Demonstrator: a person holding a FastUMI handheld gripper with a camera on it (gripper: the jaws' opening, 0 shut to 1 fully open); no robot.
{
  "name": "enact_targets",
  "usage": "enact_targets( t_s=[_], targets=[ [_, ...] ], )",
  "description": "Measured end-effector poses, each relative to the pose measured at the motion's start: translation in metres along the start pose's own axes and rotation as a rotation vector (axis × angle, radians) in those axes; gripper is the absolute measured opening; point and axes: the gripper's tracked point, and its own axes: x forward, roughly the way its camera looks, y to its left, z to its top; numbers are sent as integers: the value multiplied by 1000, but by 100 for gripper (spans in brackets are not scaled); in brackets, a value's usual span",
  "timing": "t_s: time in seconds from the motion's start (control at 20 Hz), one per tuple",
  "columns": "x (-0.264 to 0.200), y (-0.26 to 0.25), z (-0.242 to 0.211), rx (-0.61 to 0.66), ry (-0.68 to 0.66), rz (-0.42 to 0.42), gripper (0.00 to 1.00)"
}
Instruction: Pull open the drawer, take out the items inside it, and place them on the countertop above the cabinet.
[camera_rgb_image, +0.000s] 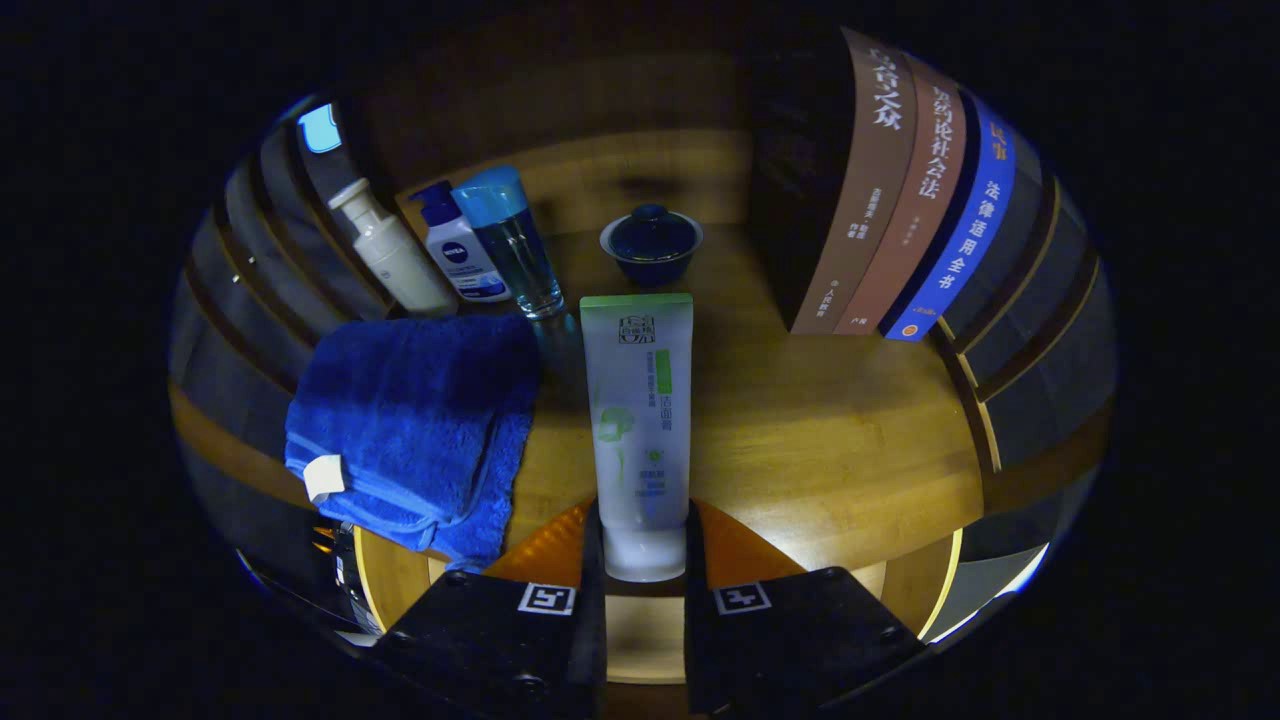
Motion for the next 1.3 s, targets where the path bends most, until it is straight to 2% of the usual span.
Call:
enact_targets(
  t_s=[0.2, 0.3, 0.55, 0.75, 1.0, 1.3],
  targets=[
    [11, -7, 0, -10, 15, -35, 36],
    [12, -7, 1, 5, 13, -34, 42],
    [10, -9, -1, 15, 2, -31, 86],
    [-1, -8, -7, 16, -24, -29, 100],
    [-37, -8, -15, 23, -151, -21, 100],
    [-130, 4, -33, -20, -464, 25, 100]
  ],
)
